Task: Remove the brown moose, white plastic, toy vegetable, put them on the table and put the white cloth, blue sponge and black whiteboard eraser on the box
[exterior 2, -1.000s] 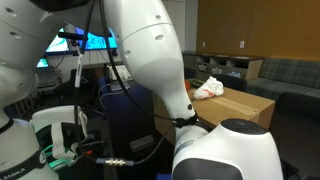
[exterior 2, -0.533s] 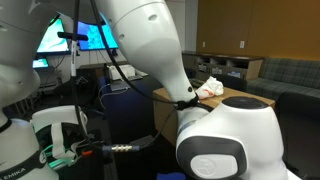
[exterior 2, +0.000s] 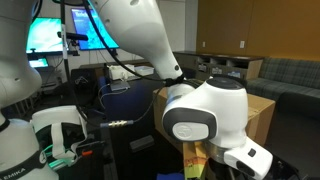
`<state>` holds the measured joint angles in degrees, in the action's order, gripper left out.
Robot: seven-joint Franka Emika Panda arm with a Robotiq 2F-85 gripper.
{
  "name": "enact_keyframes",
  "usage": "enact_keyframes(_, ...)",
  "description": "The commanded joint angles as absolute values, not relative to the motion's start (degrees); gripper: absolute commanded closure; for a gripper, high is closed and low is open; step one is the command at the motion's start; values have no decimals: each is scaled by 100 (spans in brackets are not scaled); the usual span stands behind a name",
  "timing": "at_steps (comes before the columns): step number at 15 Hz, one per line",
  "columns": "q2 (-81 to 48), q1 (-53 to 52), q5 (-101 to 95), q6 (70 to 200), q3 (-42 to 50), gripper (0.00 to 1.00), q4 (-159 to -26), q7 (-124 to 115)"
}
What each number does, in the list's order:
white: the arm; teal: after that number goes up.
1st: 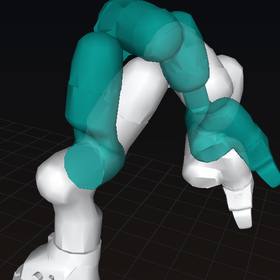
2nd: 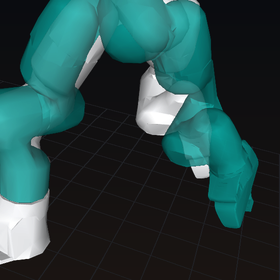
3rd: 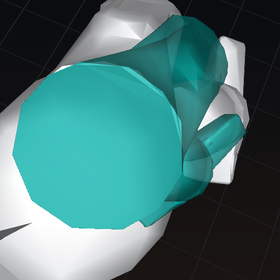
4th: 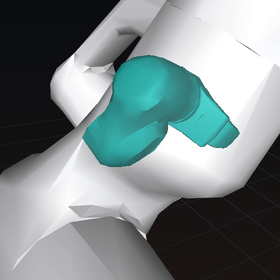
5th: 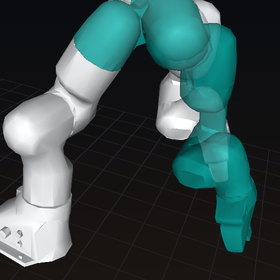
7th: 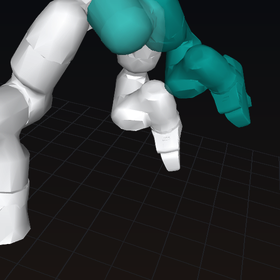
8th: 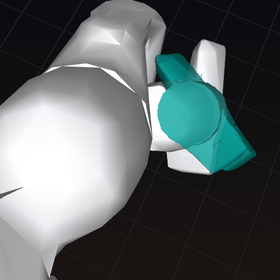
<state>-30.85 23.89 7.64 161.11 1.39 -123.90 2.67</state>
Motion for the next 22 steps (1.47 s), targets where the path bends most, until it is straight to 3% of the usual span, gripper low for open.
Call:
enact_keyframes(1,-3045,2395,959,15774,112,0,-12516,620)
enact_keyframes(18,-4278,2361,694,16283,303,0,-12372,1066)
enact_keyframes(19,-4290,2368,689,16350,301,25,-12396,1063)
enact_keyframes(20,-4276,2343,670,16398,315,26,-12407,1058)
enact_keyframes(22,-4228,2345,652,16421,289,41,-12440,1078)
